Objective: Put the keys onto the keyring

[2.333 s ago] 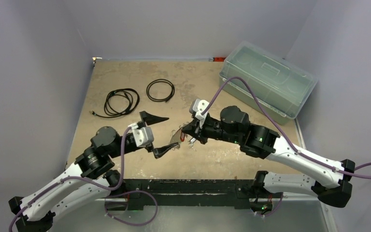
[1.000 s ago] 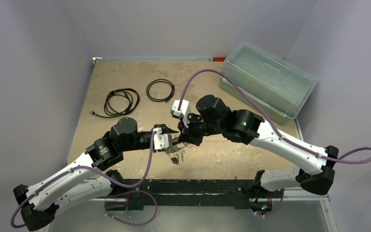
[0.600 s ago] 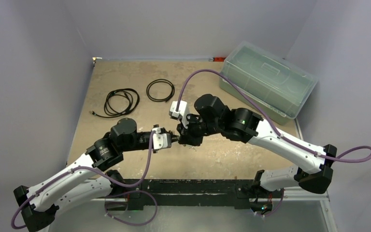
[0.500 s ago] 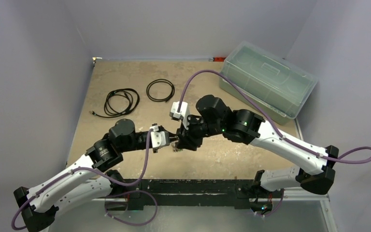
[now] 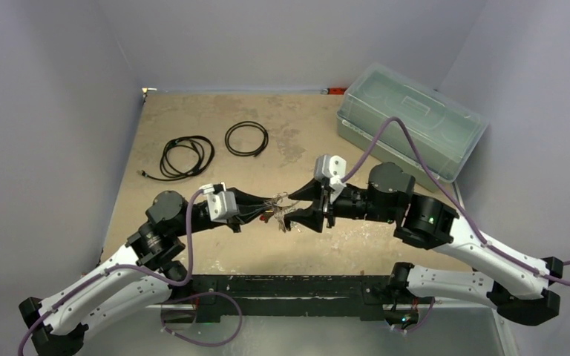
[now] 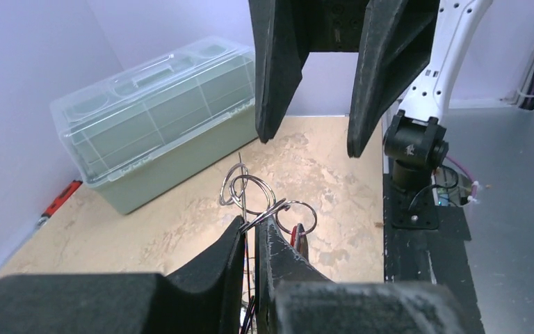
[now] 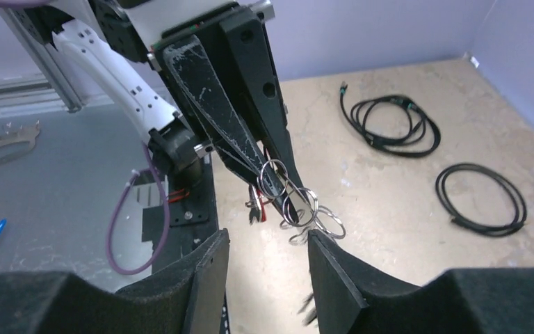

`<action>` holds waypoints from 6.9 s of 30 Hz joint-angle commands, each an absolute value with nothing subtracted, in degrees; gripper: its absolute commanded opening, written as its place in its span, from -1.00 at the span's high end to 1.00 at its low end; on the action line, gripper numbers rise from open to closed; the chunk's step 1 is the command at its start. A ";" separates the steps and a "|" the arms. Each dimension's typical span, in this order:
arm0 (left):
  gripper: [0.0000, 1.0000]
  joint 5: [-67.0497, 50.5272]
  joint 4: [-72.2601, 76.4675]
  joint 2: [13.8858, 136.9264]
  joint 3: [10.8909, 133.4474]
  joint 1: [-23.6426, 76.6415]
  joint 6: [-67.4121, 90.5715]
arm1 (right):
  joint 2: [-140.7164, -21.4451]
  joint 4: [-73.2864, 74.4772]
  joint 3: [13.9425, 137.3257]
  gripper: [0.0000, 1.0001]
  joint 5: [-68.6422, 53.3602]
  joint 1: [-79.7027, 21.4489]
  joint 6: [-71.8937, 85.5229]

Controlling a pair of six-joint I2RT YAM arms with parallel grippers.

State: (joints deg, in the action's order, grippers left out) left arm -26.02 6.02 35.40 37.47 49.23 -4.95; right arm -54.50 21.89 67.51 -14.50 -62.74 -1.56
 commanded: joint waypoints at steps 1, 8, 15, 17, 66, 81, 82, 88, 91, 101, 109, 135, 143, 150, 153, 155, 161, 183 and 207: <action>1.00 -27.21 12.68 35.55 37.10 48.92 -0.51 | -52.18 14.56 65.49 0.04 -15.74 -62.93 -4.02; 1.00 -27.70 10.99 37.39 37.88 48.90 1.12 | -55.97 15.96 68.55 0.18 -15.90 -62.93 -5.48; 1.00 -27.76 9.10 38.53 38.42 48.91 0.88 | -59.20 18.38 71.19 0.33 -17.97 -63.02 -5.80; 1.00 -27.79 8.72 38.86 38.64 48.93 0.67 | -59.95 18.80 71.51 0.39 -18.31 -63.02 -5.71; 1.00 -26.81 2.94 40.28 39.94 48.89 -2.99 | -63.95 21.60 71.43 1.00 -13.41 -63.02 -1.75; -0.28 -11.90 -7.51 33.02 43.93 48.88 -5.51 | -61.97 15.86 70.66 1.00 -2.54 -61.70 14.12; -0.30 -11.06 -8.87 32.35 45.06 48.87 -5.09 | -61.88 15.33 70.38 1.00 -1.99 -61.51 15.11; -0.23 -12.56 -10.91 28.59 47.74 48.93 2.54 | -59.42 9.93 67.88 1.00 2.02 -59.65 21.73; -0.19 -17.66 -7.51 29.08 46.53 48.87 7.04 | -58.35 8.25 67.27 1.00 4.54 -59.25 24.43; -0.27 -22.72 18.55 36.94 34.39 49.06 17.64 | -56.91 5.69 65.99 1.00 10.28 -59.06 29.78; -0.68 -15.26 21.05 40.42 32.75 49.28 12.93 | -55.82 6.48 65.70 1.00 7.90 -59.06 30.39; 0.33 -12.93 31.63 47.15 34.38 51.67 7.06 | -55.40 1.93 62.23 1.00 4.48 -59.06 30.98; 1.00 -12.44 27.98 48.07 35.51 52.36 5.68 | -53.49 0.27 61.29 1.00 6.12 -59.06 31.68; 1.00 -9.80 23.47 47.94 35.31 54.07 3.08 | -52.13 -1.10 62.16 1.00 6.16 -59.06 32.72; 1.00 -8.27 22.14 47.86 35.26 54.69 2.53 | -51.91 -1.14 62.34 1.00 5.36 -59.06 33.24; 1.00 -7.25 20.85 47.91 35.44 55.03 2.11 | -51.65 -1.29 62.24 1.00 5.20 -59.06 33.52; 0.83 -3.02 15.74 47.47 35.75 56.08 1.53 | -51.03 -1.06 62.57 1.00 5.19 -59.06 33.44; -0.43 -11.90 3.15 31.84 43.91 59.06 -4.13 | -49.57 -0.84 59.28 1.00 3.82 -58.97 31.54; -0.07 -7.03 13.79 41.26 40.75 59.06 -9.36 | -52.20 -0.19 60.77 1.00 -5.79 -58.97 29.01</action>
